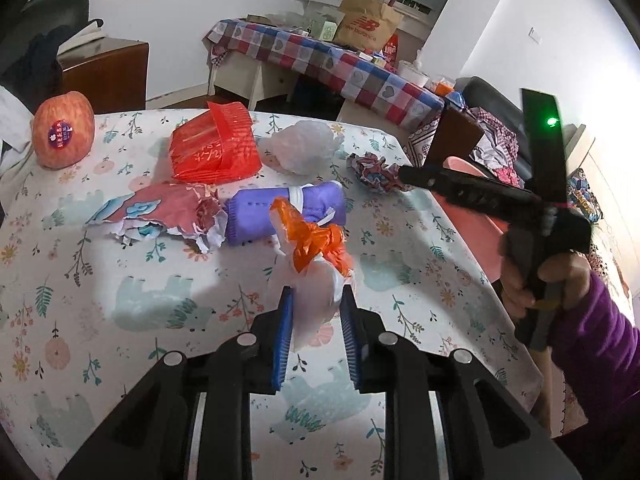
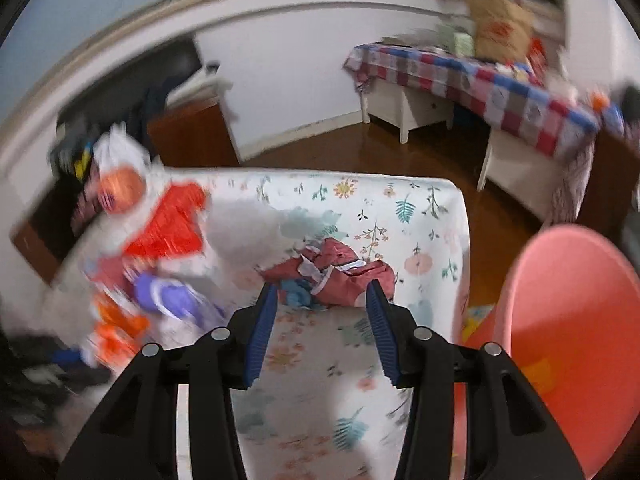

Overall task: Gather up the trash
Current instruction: 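Grasp the crumpled red-blue wrapper with the right tool while the left tool grasps the orange-tied white bag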

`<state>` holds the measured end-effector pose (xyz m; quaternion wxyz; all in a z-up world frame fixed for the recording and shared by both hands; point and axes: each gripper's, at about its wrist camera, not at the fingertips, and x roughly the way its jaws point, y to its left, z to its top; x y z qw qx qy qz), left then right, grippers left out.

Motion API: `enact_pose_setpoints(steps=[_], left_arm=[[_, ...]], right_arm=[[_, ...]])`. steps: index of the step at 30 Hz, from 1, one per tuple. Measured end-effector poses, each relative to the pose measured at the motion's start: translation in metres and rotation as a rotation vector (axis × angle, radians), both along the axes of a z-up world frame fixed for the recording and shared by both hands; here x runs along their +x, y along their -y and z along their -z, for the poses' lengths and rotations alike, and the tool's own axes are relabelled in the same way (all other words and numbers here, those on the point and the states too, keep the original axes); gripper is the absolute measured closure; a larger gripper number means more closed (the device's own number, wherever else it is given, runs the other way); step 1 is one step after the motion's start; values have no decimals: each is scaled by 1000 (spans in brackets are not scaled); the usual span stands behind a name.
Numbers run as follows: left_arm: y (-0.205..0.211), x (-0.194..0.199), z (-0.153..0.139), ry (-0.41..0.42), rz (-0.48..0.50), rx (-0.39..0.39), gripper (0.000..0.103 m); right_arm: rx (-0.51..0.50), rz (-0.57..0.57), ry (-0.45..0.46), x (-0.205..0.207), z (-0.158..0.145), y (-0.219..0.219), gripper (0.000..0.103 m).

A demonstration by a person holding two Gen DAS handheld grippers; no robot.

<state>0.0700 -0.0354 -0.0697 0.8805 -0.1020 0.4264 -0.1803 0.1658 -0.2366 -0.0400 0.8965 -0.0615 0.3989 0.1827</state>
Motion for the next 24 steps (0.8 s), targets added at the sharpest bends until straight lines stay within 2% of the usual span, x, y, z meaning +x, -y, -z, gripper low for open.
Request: enact_pose_setpoints(steps=[5,8,10,13,17,19,24], left_arm=[[-3,4,3,-11,-12,-6,81],[-5,5,5,-16,-20,-6,81],[-6,6,6,-20,-24,-9,81],[-7,6,6,-18,-28,-11,81],[-6,3,2,-4,-24,-10,81],[-5,1,-2,8,-23,-10,81],[-4,-5,-12,34,-31,-13,81]], right_arm=[[-145,-115,23,11,8,-8,56],[-178,-145,11,20,12,-9,56],[-175,-146,13,23,12,-6,69],[-110,-127,-8,24,9,1,77],[-53,-101,-22,14,7,6,82],[-12,-90,-32,4,3,8,93],[83,-80,-36,-25,-6,10,94]])
